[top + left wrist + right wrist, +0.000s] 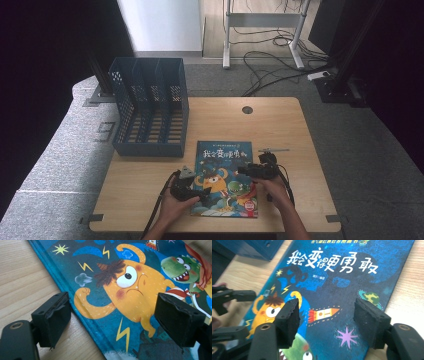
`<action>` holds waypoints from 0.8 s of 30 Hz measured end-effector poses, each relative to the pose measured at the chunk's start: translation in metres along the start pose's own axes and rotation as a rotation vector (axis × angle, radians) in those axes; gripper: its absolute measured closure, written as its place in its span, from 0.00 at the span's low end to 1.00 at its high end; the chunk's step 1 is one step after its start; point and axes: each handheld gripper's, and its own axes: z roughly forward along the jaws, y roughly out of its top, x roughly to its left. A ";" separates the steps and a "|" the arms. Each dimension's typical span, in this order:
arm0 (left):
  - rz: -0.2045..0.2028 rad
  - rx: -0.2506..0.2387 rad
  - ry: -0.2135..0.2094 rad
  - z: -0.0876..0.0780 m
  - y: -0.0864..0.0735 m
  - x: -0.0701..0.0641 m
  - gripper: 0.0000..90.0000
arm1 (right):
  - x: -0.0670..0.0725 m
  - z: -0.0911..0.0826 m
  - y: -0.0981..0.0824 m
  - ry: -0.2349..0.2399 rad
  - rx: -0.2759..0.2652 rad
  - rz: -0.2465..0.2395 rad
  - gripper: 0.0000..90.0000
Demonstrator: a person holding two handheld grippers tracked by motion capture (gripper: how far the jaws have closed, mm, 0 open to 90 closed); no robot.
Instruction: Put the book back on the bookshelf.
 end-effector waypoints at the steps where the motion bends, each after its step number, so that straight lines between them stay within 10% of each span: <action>1: 0.000 0.000 -0.001 0.000 0.000 0.000 0.15 | 0.001 0.002 0.001 -0.019 0.005 -0.009 0.38; 13: -0.002 0.004 -0.003 0.000 0.000 0.000 0.15 | -0.007 0.006 0.008 -0.182 0.007 -0.020 0.35; 24: 0.007 0.008 0.008 0.001 0.001 -0.001 0.14 | -0.024 0.003 0.012 -0.030 0.060 0.160 0.34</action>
